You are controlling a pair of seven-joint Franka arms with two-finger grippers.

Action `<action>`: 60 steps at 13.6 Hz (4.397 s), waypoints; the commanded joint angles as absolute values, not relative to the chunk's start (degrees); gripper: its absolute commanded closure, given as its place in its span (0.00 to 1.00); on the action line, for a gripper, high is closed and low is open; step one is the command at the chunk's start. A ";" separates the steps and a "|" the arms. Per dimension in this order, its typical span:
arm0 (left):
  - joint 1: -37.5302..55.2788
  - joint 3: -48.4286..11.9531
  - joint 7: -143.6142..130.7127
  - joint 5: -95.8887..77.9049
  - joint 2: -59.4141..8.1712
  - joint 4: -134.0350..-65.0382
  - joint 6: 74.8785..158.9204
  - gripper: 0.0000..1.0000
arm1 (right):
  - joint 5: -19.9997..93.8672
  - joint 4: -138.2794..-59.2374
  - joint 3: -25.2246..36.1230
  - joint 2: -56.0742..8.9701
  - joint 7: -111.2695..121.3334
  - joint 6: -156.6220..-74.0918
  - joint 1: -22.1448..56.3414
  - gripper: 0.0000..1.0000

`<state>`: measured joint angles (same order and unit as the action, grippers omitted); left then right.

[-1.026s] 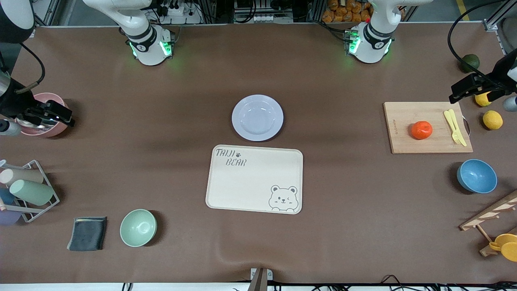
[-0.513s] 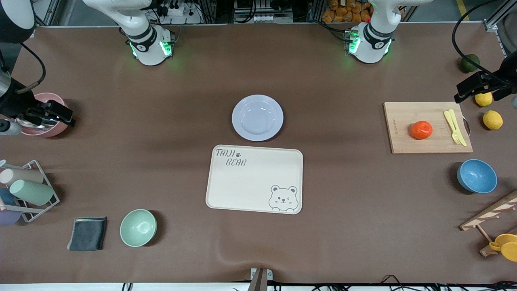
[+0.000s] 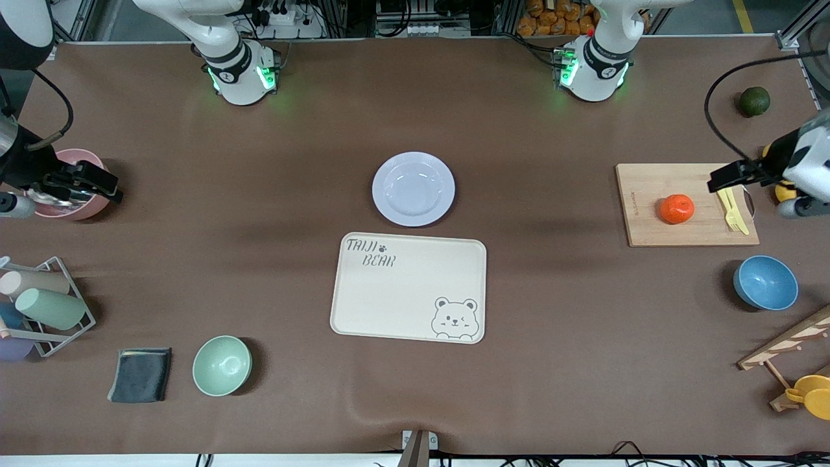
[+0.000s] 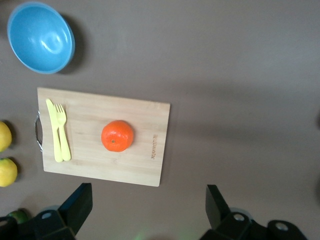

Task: Place orange and plate with both arms
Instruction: 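Reach the left gripper to the orange while the right gripper reaches toward the plate, then grasp the orange with the left gripper and carry it over the plate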

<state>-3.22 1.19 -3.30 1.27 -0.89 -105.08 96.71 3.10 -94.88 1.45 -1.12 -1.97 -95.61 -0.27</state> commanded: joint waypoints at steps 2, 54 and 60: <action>-6.83 0.79 -2.02 3.07 0.97 -118.52 106.83 0.00 | 10.51 -97.19 1.32 -2.20 -2.72 -95.27 -0.35 0.00; 23.79 -23.91 -65.89 -0.18 -32.25 -100.63 125.67 0.96 | 75.66 -128.76 1.05 -15.38 33.92 -132.00 24.16 0.00; 30.75 -23.56 -76.72 0.09 -39.01 -100.55 134.54 0.80 | 86.04 -129.99 1.14 -18.36 47.18 -132.45 24.70 0.00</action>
<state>28.94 -24.27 -74.31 0.08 -36.50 -102.06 132.36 82.64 -129.62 0.97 -17.08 42.26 -132.42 25.04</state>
